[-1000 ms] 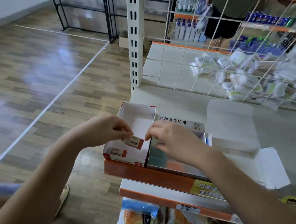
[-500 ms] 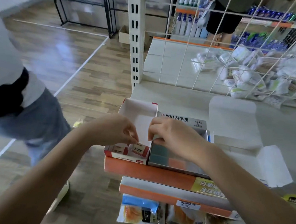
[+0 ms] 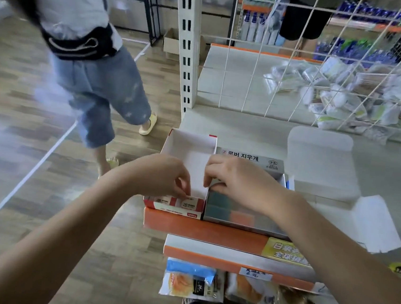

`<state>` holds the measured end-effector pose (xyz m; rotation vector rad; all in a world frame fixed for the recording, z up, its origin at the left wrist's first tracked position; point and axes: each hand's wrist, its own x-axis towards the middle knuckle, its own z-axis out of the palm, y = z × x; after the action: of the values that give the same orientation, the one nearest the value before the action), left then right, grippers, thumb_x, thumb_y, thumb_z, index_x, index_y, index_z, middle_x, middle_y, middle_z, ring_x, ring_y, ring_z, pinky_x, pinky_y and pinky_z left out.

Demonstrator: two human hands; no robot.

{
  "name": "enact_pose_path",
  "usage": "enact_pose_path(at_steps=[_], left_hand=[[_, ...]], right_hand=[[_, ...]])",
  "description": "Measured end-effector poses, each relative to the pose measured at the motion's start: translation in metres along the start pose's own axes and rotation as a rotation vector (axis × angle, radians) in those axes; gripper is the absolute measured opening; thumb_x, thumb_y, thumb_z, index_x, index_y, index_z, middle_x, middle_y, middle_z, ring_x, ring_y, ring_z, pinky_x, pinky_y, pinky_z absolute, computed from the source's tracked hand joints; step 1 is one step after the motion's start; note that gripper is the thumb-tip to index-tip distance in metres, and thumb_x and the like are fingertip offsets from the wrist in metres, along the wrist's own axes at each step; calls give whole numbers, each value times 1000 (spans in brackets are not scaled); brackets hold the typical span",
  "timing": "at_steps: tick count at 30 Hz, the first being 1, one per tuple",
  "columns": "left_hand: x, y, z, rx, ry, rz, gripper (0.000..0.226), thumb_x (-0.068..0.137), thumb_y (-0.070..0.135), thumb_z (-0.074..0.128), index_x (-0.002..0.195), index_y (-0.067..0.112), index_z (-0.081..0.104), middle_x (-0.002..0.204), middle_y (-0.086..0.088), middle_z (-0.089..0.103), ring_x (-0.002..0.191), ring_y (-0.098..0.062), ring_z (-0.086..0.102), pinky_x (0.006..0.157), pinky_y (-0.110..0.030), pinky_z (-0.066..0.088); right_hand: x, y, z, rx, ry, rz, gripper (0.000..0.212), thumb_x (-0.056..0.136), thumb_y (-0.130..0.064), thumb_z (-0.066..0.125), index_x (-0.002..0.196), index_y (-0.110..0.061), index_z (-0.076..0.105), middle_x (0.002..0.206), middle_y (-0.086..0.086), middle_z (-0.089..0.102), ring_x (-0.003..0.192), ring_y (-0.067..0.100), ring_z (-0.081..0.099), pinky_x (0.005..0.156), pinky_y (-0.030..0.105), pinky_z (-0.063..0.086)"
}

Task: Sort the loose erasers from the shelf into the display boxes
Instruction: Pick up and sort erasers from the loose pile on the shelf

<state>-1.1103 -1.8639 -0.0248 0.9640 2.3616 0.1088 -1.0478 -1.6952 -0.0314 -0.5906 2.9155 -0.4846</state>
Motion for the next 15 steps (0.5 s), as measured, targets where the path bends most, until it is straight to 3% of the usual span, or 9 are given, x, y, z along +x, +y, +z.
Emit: enact_pose_path(at_steps=[3,8,12,15], left_hand=[[-1,-1,1,10,0,3,16,86,33,62,99,29,71,73,21,56,69,-3,55,63,-16,45],[-2,-1,5,-12,36,0,14,84,30,65,97,28,70,92,14,68,80,-3,60,77,-28,54],[-1,0,5,16,14,0,14,85,29,65,98,28,69,96,12,68,80,-5,61,80,-31,54],[0,4,-1,35,9,18,18,87,32,62,104,29,66,104,14,67,82,-2,60,82,-25,53]], right_hand=[[0,1,0,7,10,-7,11,85,-12,63,95,-13,69,103,0,59,98,18,57,85,32,44],[0,1,0,2,6,-2,12,86,-12,63,96,-13,69,104,0,59,98,18,57,86,31,44],[0,1,0,-29,0,5,12,87,-14,62,97,-16,68,106,-4,58,99,15,57,84,30,45],[-2,0,-5,-51,-25,9,15,88,-17,60,102,-20,67,109,-7,58,101,13,56,85,28,46]])
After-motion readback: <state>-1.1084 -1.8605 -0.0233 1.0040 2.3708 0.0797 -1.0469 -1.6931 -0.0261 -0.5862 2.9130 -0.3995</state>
